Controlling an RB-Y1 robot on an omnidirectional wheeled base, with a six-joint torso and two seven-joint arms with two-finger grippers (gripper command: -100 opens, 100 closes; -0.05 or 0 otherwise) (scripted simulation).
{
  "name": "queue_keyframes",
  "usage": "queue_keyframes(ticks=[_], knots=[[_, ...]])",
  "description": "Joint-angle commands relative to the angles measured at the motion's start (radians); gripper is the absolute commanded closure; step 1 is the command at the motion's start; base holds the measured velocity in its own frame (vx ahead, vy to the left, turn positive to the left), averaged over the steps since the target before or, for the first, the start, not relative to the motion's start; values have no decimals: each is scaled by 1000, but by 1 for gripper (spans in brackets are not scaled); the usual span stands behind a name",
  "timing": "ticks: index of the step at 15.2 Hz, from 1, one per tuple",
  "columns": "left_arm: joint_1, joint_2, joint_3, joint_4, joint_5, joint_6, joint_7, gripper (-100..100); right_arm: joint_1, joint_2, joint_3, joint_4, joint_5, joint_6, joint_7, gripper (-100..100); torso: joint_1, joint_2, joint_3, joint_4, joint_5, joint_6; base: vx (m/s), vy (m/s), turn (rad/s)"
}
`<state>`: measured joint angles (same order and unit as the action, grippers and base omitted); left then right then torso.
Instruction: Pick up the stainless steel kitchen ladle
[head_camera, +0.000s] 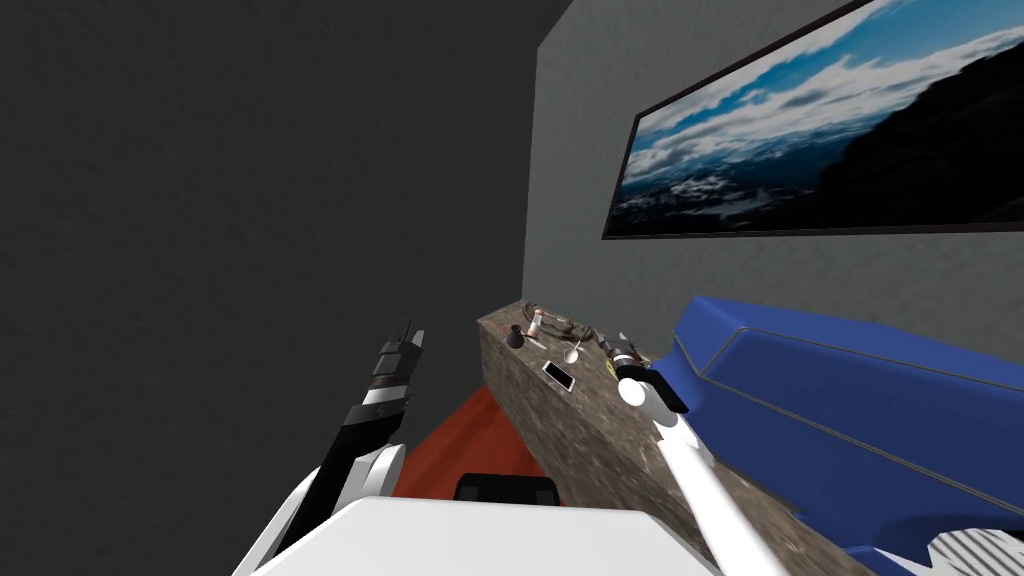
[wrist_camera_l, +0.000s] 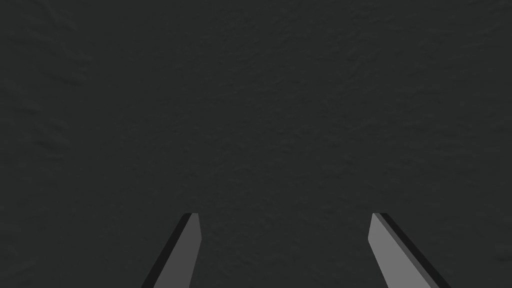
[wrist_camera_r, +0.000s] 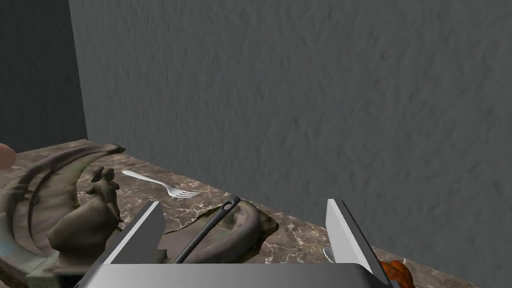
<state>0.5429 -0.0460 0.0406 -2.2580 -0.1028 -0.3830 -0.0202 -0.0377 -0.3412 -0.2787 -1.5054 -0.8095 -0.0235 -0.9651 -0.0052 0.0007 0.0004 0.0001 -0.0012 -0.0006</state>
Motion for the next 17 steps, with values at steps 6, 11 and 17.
queue_keyframes(ticks=[6,11,17], knots=[[0,0,0,0,0,0,0,0,-65,-8,-35,96,-103,61,-142,-100,-1,0,0,0,0,0,-50,-59,175],[0,0,0,0,0,0,0,0,-124,-14,-66,190,-201,117,-249,-100,-1,0,0,0,0,0,-57,-60,184],[0,0,0,0,0,0,0,0,-170,-15,-91,272,-283,165,-365,-100,0,-1,0,0,0,1,-50,-50,158]])
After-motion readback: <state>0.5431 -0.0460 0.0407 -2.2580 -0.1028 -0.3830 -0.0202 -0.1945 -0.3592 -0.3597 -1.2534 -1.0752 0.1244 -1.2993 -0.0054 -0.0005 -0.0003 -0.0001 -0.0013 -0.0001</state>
